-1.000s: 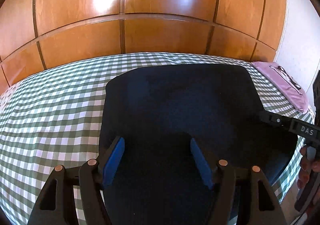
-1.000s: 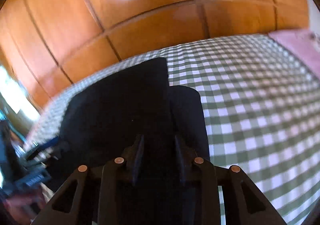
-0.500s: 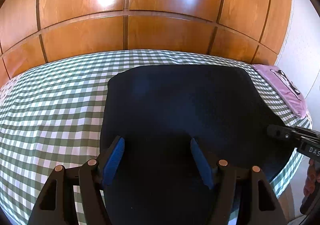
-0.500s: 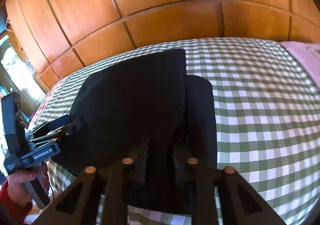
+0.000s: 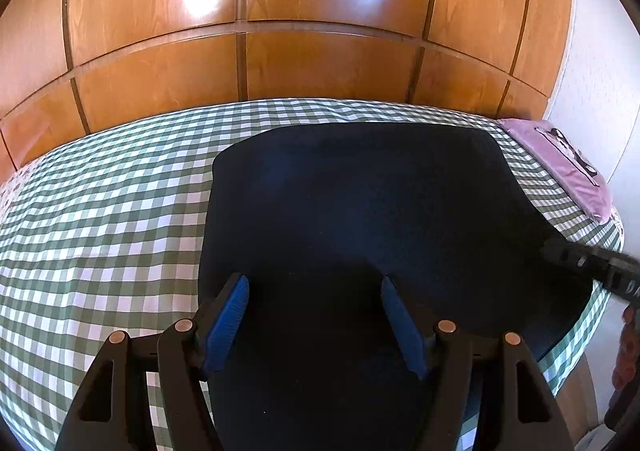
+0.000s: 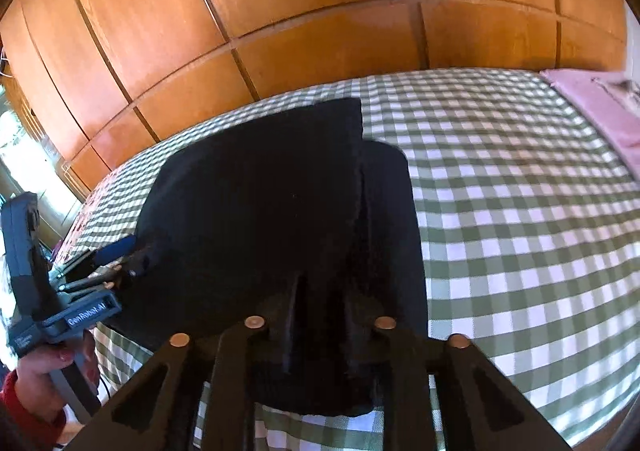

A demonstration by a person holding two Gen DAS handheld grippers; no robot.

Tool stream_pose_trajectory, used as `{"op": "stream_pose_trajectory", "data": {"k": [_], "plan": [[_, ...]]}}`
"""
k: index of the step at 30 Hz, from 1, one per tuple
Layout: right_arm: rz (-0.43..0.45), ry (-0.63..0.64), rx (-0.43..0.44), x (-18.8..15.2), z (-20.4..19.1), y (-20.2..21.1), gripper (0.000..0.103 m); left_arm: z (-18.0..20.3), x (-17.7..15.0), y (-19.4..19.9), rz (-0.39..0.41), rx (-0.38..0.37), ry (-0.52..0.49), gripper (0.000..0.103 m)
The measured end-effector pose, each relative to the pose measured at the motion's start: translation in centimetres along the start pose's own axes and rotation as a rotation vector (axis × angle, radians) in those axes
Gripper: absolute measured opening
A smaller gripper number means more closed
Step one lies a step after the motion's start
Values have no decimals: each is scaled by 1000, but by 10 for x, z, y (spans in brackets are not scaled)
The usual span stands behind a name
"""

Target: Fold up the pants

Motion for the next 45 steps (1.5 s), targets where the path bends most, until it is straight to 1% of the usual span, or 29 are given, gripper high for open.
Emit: {"op": "stream_pose_trajectory", "data": {"k": [2, 4, 5, 10, 12, 13, 15, 16, 18, 19, 21, 23, 26, 28, 29, 30, 31, 32, 33, 35, 37, 42, 45], "plan": [[59, 23, -32, 15, -5, 8, 24, 0, 0, 0, 3, 2, 2, 70], [111, 47, -17, 22, -11, 16, 24, 0, 0, 1, 3, 3, 1, 70], [121, 53, 1, 25, -16, 17, 24, 0, 0, 2, 1, 0, 3, 70], [89, 51, 90, 24, -30, -1, 24, -1, -2, 7, -2, -24, 17, 70], [60, 53, 78, 19, -31, -10, 24, 0, -4, 9, 1, -30, 2, 70], [30, 38, 47, 15, -26, -17, 20, 1, -5, 10, 3, -35, -2, 70], [12, 3, 46, 11, -18, -23, 9, 0, -5, 13, 3, -45, -3, 70], [15, -16, 53, 8, -14, -24, 7, -1, -5, 15, 3, -44, 0, 70], [19, -58, 79, 6, -9, -24, 6, -9, -2, 21, 12, -43, 31, 70], [21, -69, 86, 4, -7, -23, 6, -15, 2, 23, 19, -54, 62, 70], [22, -70, 90, 4, -7, -21, 7, -25, 6, 24, 16, -51, 98, 70], [17, -56, 86, 5, -8, -22, 7, -34, 9, 20, -5, -37, 119, 70], [12, -58, 92, 6, -9, -22, 11, -39, 9, 14, -42, -27, 119, 70], [21, -37, 86, 9, -11, -15, 17, -39, 7, 11, -56, -20, 103, 71], [26, -23, 86, 9, -14, -12, 28, -39, 6, 11, -58, -12, 93, 72], [32, -6, 87, 11, -17, -8, 41, -39, 6, 11, -57, -7, 85, 73], [38, 5, 85, 11, -18, -5, 46, -39, 6, 11, -53, -2, 80, 74], [47, 17, 80, 12, -20, -2, 54, -39, 5, 11, -52, -1, 79, 74], [52, 28, 73, 14, -20, 0, 58, -39, 5, 11, -54, -2, 81, 74], [60, 52, 43, 17, -20, 5, 58, -40, 5, 10, -59, -8, 85, 74], [59, 43, 37, 18, -14, 6, 60, -41, 6, 9, -66, -17, 88, 75], [39, -38, 20, 19, 8, 2, 68, -47, 7, 8, -86, -53, 111, 74], [22, -80, 24, 19, 20, -1, 69, -50, 6, 7, -97, -69, 137, 74]]}}
Point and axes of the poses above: each gripper's, at about its wrist camera, not at the fingertips, and y roughly against the way its jaws point, z to its right, x to its top, the point moved 5 cm from there along -y, roughly the way its jaws point, and after that the axes turned 3 degrees about y, right-handed, at the moved point
